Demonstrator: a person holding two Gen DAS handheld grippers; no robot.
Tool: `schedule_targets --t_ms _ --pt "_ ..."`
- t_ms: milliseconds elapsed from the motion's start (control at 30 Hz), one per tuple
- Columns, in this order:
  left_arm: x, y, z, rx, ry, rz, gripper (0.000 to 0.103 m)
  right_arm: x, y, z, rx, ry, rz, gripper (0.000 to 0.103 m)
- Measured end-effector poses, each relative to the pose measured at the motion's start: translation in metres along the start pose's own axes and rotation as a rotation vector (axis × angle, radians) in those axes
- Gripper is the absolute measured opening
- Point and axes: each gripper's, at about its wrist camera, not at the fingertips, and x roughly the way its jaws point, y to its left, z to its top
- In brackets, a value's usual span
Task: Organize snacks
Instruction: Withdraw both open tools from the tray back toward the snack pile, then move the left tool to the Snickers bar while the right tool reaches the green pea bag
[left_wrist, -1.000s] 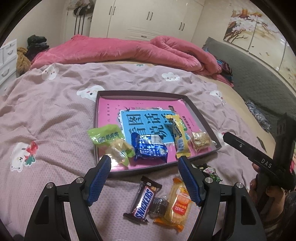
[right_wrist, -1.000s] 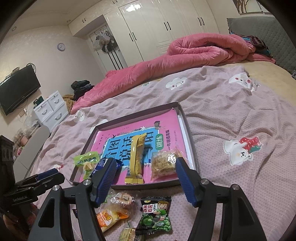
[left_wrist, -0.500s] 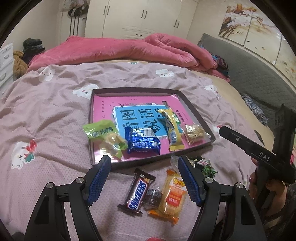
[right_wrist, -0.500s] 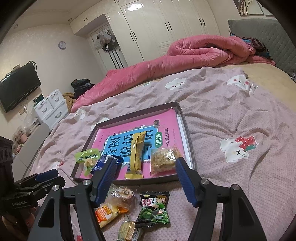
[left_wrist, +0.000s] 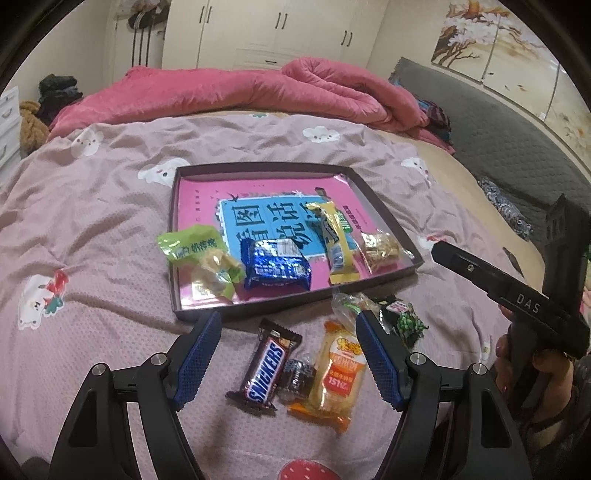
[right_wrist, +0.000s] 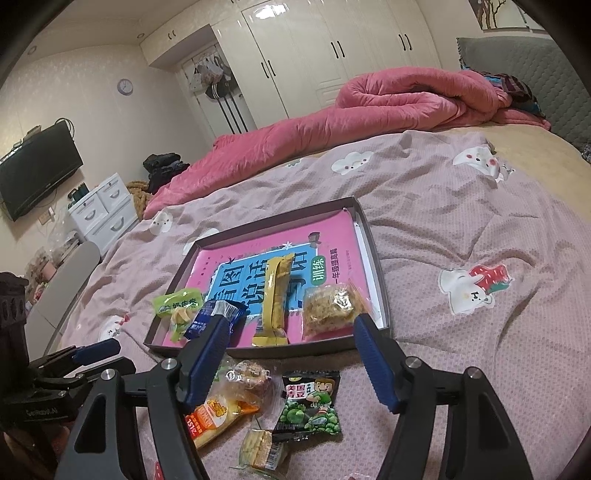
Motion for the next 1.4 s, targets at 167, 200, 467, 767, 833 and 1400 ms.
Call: schedule_targets --t_ms 167,200,467,767,833,1400 --pt "0.001 -0.005 -0.006 0.013 0.022 -0.006 0.078 -0.001 -0.002 -0.002 0.006 0.007 -0.005 0.069" --pt "0.002 -0.006 -0.008 0.012 0.028 -0.01 0.078 -0.001 -0.002 -0.002 0.006 0.007 -0.005 0.07" --pt "0.006 -0.019 -0.023 0.042 0.079 -0.027 0.078 -0.003 -0.004 -0.007 0.005 0.022 -0.017 0.07" --pt "0.009 -0.028 -0.035 0.058 0.127 -0.072 0.078 -0.005 -0.007 -0.01 0.016 0.033 -0.022 0.07" --pt "0.01 -0.028 -0.037 0.061 0.137 -0.072 0.078 -0.006 -0.008 -0.011 0.016 0.036 -0.021 0.07" --pt "0.015 -0.036 -0.05 0.076 0.192 -0.115 0.078 0.002 -0.012 -0.021 0.023 0.121 -0.057 0.07"
